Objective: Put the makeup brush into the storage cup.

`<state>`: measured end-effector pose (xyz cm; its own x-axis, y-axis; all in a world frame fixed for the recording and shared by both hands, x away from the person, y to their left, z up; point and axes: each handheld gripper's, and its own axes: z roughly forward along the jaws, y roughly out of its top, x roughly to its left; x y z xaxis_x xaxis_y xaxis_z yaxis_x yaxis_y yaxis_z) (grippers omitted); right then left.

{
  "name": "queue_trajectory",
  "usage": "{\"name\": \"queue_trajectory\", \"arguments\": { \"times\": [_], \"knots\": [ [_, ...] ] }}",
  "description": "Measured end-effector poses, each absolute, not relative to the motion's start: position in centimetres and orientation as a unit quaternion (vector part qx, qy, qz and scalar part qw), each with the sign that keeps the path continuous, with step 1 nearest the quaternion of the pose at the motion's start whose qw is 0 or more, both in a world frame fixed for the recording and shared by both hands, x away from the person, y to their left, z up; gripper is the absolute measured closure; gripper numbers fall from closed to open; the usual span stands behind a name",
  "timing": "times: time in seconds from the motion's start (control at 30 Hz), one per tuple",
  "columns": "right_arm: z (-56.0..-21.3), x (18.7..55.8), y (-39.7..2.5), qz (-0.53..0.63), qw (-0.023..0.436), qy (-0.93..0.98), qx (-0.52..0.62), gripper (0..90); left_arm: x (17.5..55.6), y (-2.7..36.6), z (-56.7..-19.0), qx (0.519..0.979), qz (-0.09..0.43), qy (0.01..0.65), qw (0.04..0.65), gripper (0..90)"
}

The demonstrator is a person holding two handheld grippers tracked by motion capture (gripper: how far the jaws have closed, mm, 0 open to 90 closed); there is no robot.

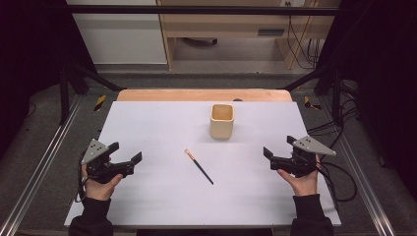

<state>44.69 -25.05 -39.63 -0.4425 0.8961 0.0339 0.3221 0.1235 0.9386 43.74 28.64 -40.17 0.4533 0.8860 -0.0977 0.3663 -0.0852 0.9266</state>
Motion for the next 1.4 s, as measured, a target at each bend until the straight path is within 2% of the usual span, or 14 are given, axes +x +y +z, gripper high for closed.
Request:
{"name": "queue_trajectory", "arguments": {
  "times": [0.47, 0.93, 1.4],
  "knots": [
    [-39.5, 44.4, -24.2, 0.471, 0.284, 0.709, 0.442, 6.7, 43.9, 28.8, -41.0, 0.693, 0.253, 0.463, 0.491, 4.4],
    [-38.2, 44.5, -20.8, 0.449, 0.271, 0.742, 0.418, 9.3, 44.0, 28.4, -41.6, 0.705, 0.253, 0.461, 0.476, 4.5],
    [-37.6, 45.6, -16.5, 0.431, 0.239, 0.769, 0.407, 13.7, 44.0, 27.9, -41.8, 0.714, 0.251, 0.453, 0.470, 4.5]
  ]
}}
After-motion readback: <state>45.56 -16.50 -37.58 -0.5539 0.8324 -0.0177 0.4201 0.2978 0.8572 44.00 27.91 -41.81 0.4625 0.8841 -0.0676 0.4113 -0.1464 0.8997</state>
